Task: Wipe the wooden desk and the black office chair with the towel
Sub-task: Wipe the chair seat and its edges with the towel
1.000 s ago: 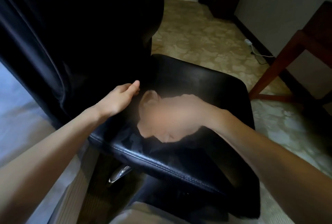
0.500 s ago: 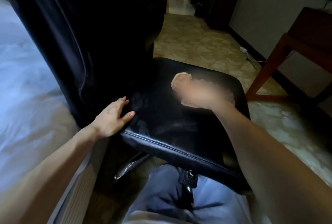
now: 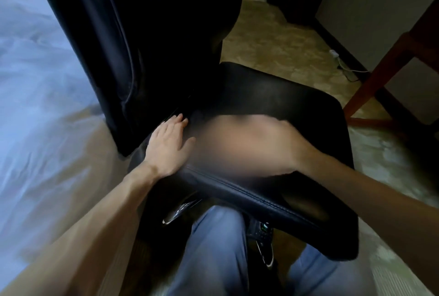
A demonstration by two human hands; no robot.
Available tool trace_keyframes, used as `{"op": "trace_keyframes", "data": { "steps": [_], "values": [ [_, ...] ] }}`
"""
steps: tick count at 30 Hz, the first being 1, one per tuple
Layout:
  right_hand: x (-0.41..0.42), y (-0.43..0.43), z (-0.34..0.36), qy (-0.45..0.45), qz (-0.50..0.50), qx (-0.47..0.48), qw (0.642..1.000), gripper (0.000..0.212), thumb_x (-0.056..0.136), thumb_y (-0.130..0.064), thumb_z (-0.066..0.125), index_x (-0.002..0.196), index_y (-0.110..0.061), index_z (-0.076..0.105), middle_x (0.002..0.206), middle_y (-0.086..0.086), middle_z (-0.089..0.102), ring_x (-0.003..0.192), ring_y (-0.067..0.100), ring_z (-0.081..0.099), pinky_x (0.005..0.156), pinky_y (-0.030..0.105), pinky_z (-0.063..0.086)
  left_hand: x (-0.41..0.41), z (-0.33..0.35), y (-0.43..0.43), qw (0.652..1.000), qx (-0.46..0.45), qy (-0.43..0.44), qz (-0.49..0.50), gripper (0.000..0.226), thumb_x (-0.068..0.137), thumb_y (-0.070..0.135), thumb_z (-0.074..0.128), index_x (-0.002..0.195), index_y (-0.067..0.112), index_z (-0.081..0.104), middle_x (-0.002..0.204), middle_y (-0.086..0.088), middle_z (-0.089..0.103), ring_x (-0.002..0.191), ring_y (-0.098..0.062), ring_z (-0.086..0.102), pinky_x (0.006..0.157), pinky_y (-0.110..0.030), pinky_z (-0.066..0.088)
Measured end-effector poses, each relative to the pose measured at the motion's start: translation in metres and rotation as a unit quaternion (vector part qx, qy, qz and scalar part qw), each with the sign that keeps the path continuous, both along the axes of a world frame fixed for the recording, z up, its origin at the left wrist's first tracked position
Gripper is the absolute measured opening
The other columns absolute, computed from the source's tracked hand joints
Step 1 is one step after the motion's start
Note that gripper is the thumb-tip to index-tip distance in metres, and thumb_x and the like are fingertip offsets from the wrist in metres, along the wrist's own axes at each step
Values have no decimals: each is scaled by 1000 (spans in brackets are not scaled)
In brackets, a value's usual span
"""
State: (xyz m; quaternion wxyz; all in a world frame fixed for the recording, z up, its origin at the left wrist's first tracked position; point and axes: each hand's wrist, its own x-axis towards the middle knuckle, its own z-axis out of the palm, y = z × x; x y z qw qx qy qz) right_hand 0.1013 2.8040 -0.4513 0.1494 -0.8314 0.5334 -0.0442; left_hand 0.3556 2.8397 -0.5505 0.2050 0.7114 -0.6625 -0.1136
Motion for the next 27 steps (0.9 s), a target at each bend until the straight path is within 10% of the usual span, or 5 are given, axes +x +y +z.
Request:
{"op": "trace_keyframes", "data": {
  "steps": [6, 12, 16, 21, 27],
  "values": [
    [-21, -56, -17, 34, -140, -110, 983, 66, 74, -67, 61, 127, -28, 53, 123, 11, 64, 120, 39, 55, 101, 56, 37, 1, -6, -1, 1000, -11, 24, 8, 84, 88, 67, 25, 160, 23, 33, 170, 1, 23, 158, -15, 12, 126, -32, 4],
    [-3, -30, -38, 24, -143, -109, 983, 52, 78, -77, 58, 100, -31, 51, 100, 6, 72, 103, 35, 65, 98, 50, 35, -9, -7, 6, 999, -21, 7, 28, 77, 92, 59, 27, 161, 24, 31, 171, 2, 20, 158, -15, 9, 124, -29, 0],
    [26, 31, -31, -21, -73, -59, 995, 61, 72, -78, 61, 117, -37, 55, 107, 1, 76, 107, 33, 68, 99, 45, 42, -10, -5, 6, 995, -33, 81, 42, 55, 106, 47, 36, 157, 26, 38, 168, 1, 26, 157, -13, 14, 126, -29, 1],
    [46, 72, -8, -179, -32, 94, 979, 53, 67, -69, 67, 110, -38, 63, 104, -10, 74, 102, 22, 67, 81, 33, 47, -7, 6, 17, 833, -11, 550, 62, 64, 87, 80, 43, 134, 41, 62, 149, 9, 55, 142, -8, 46, 126, -43, 26],
    [54, -12, 19, -280, -105, -109, 948, 62, 64, -70, 52, 111, -31, 57, 109, -1, 72, 111, 32, 64, 92, 46, 51, -2, 31, 29, 757, -24, 650, 67, 88, 95, 74, 18, 152, 13, 45, 151, -6, 54, 140, -14, 49, 125, -40, 27]
  ]
}}
